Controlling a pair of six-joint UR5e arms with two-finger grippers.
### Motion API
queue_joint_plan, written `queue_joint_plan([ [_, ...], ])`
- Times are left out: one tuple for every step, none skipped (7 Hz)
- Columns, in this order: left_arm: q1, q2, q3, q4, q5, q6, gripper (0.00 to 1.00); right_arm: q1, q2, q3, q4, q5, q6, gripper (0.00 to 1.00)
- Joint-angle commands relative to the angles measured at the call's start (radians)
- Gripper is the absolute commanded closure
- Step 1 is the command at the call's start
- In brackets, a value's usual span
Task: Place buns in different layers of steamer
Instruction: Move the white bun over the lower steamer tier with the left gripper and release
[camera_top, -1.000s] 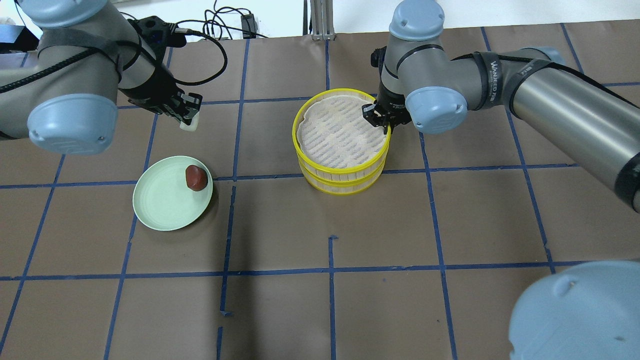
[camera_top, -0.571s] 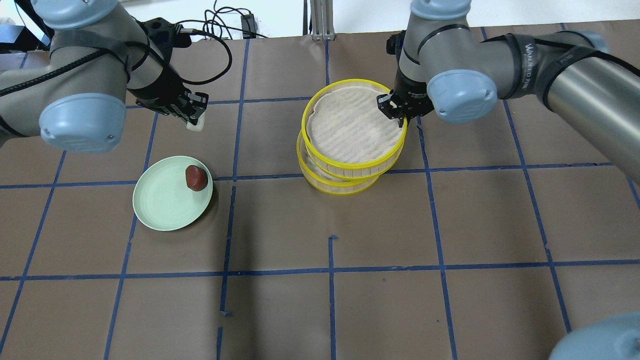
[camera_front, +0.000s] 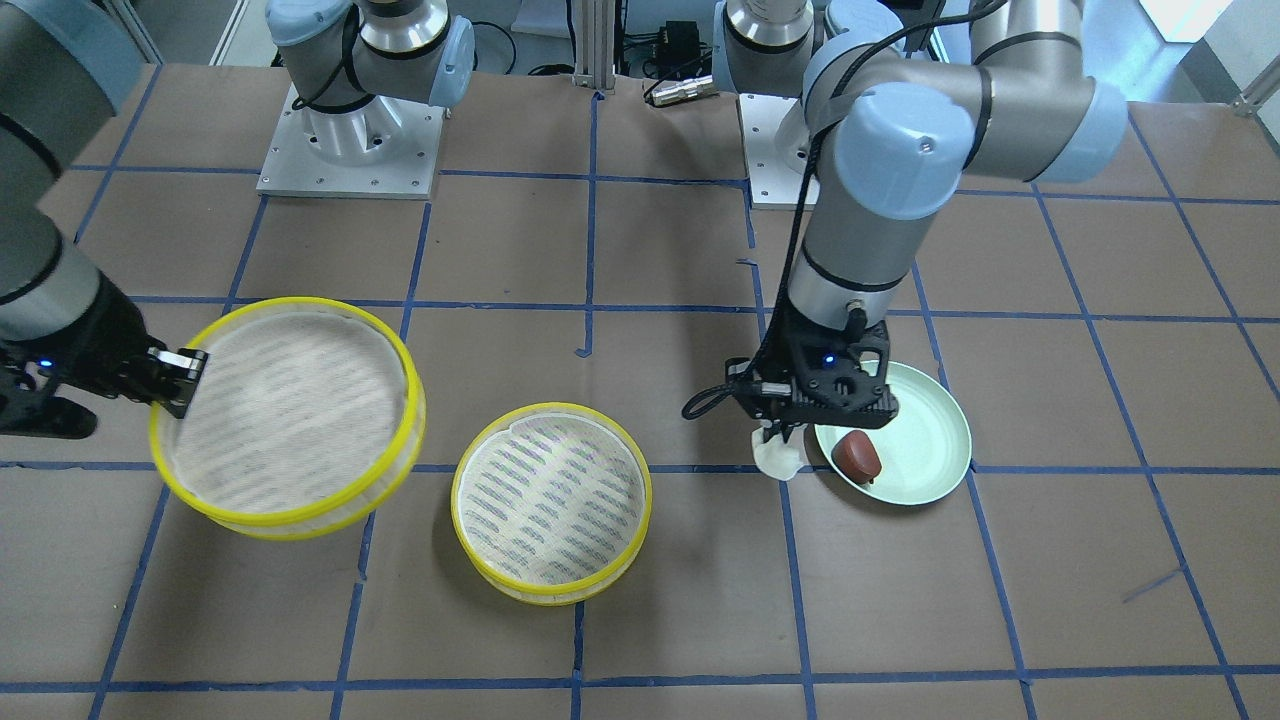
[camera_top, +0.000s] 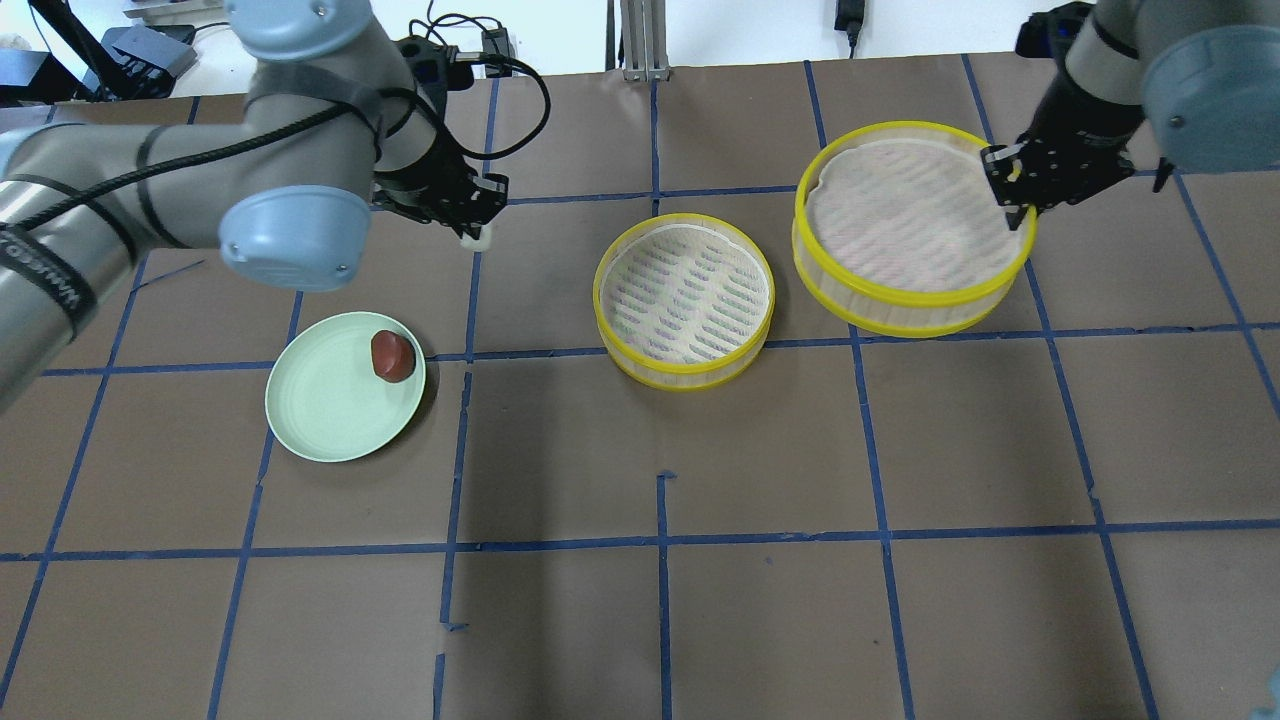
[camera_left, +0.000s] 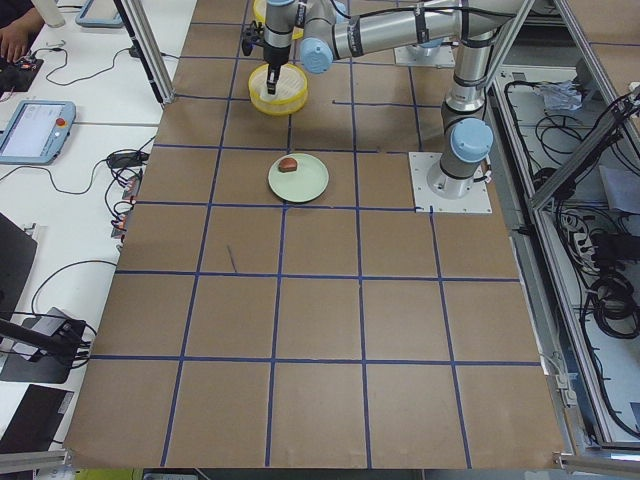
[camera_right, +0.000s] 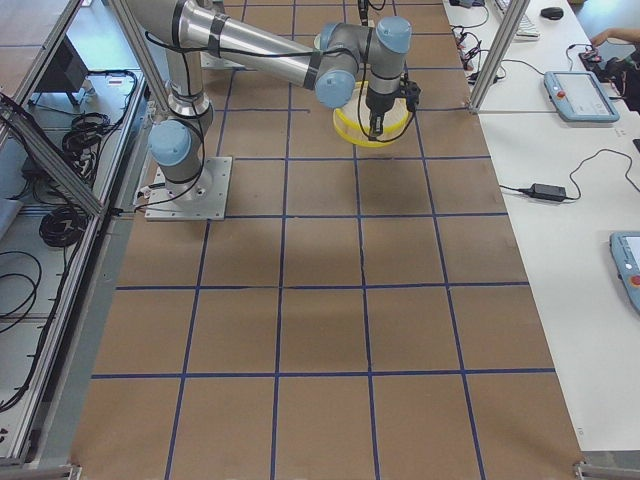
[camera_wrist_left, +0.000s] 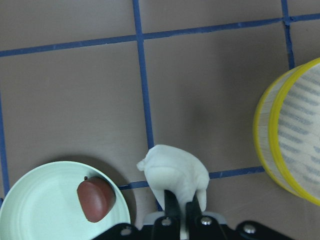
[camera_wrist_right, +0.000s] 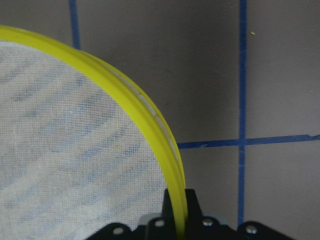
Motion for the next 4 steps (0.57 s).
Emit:
queue_joint_plan([
  [-0.105,-0.137,0.019,0.166,-0.001,-0.162,0.96,-0.166,-0.006,0.009,0.008,-0.026,-0.177,0.91],
  [-0.137,-0.173,0.036,0.185,-0.001,-0.215,0.96,-0.174,-0.007,0.015,0.006,-0.028,-0.176,0.91],
  [-0.177,-0.2,0.037,0.214,-0.017,-0.286,0.95,-0.176,-0.005,0.018,0.004,-0.029,-0.176,0.91],
  [-0.221,-0.228,0.037,0.259,-0.024,-0.356,0.88,-0.176,-0.005,0.018,0.004,-0.03,-0.176,0.91],
])
